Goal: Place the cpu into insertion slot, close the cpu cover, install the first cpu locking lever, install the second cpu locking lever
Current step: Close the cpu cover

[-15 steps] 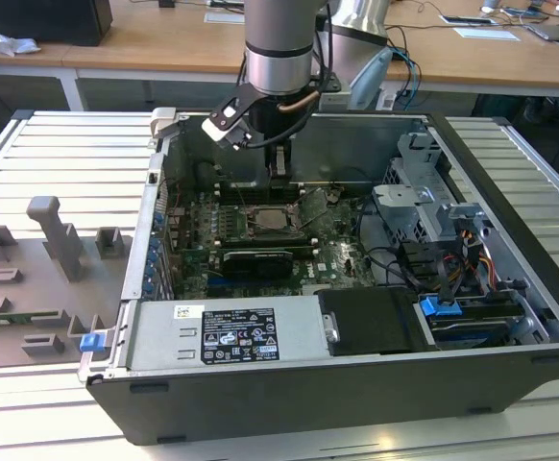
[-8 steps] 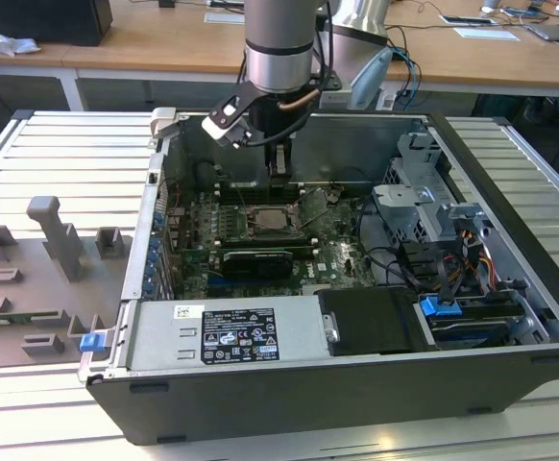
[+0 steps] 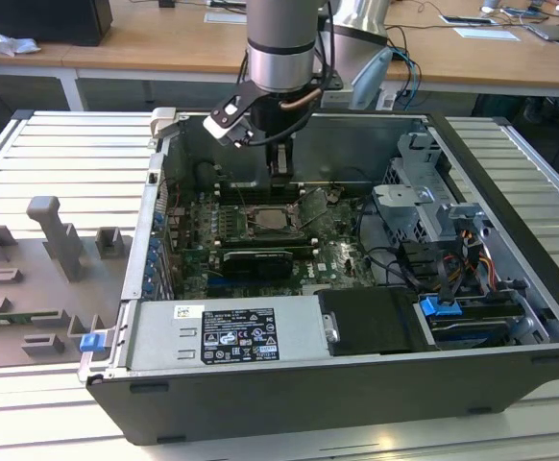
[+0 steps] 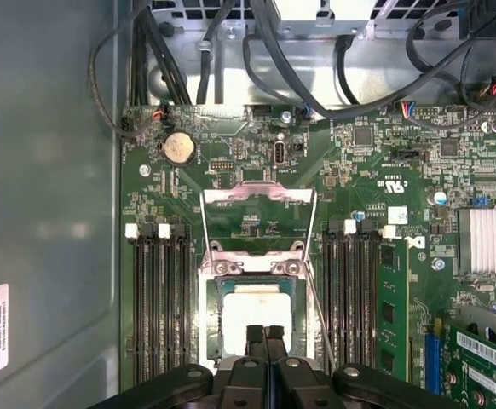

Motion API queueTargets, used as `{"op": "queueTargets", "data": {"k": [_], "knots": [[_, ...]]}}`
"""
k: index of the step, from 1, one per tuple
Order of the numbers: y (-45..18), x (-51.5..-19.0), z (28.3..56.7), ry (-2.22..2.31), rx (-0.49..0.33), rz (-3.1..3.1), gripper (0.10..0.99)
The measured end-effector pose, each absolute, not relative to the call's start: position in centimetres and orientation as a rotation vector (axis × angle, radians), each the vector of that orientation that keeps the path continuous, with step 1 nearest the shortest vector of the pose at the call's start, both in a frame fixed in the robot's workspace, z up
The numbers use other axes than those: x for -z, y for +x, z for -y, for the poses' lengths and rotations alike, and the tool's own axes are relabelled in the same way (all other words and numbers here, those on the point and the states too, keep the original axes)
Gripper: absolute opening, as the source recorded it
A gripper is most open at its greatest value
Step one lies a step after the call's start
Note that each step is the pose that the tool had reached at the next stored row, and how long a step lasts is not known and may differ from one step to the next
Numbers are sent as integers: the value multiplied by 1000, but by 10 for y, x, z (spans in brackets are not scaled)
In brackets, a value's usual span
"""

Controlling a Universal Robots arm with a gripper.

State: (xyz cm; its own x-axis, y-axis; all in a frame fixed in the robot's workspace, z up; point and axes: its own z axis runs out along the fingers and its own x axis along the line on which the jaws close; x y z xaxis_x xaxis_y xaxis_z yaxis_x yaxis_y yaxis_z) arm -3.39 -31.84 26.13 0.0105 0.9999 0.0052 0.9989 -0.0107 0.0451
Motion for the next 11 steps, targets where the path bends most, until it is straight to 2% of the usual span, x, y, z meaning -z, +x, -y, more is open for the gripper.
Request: {"op": "queueTargets", "data": {"k": [11], "knots": [[-29, -268, 318, 2216, -47, -2193, 106]]}}
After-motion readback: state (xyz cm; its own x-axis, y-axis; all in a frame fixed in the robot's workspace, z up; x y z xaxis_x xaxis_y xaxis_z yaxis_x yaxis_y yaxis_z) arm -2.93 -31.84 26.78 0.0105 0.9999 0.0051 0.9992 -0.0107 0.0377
